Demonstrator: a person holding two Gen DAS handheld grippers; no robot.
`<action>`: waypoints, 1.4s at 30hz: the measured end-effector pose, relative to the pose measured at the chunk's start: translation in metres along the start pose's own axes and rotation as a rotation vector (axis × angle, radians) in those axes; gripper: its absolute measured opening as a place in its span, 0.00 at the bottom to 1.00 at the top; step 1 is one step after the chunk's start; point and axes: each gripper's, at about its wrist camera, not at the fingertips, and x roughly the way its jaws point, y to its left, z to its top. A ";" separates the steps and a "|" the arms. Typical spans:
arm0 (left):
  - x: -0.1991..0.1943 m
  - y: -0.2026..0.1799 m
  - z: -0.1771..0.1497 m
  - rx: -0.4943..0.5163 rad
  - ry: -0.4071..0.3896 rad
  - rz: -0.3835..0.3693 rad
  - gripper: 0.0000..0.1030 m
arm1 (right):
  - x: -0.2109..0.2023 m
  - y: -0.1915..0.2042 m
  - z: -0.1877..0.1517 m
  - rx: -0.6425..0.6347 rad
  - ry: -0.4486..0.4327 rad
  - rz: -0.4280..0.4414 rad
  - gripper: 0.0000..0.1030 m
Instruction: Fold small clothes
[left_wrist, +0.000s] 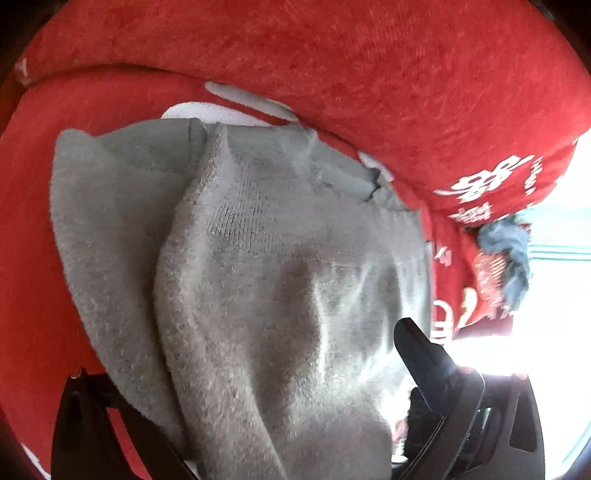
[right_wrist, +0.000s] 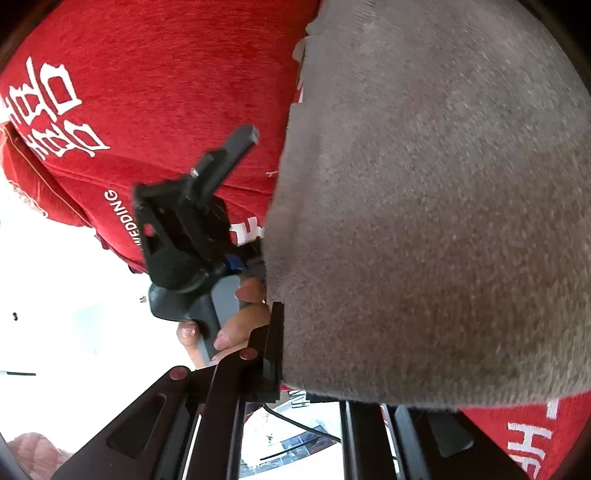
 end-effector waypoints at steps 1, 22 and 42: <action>0.003 0.000 0.000 0.006 0.010 0.035 0.98 | -0.003 -0.003 -0.001 -0.007 0.008 -0.010 0.08; -0.019 -0.036 -0.029 0.147 -0.146 0.256 0.21 | -0.084 0.012 -0.012 -0.175 0.057 -0.363 0.31; 0.066 -0.245 -0.031 0.335 -0.131 0.176 0.17 | -0.213 -0.017 0.049 -0.053 -0.207 -0.307 0.31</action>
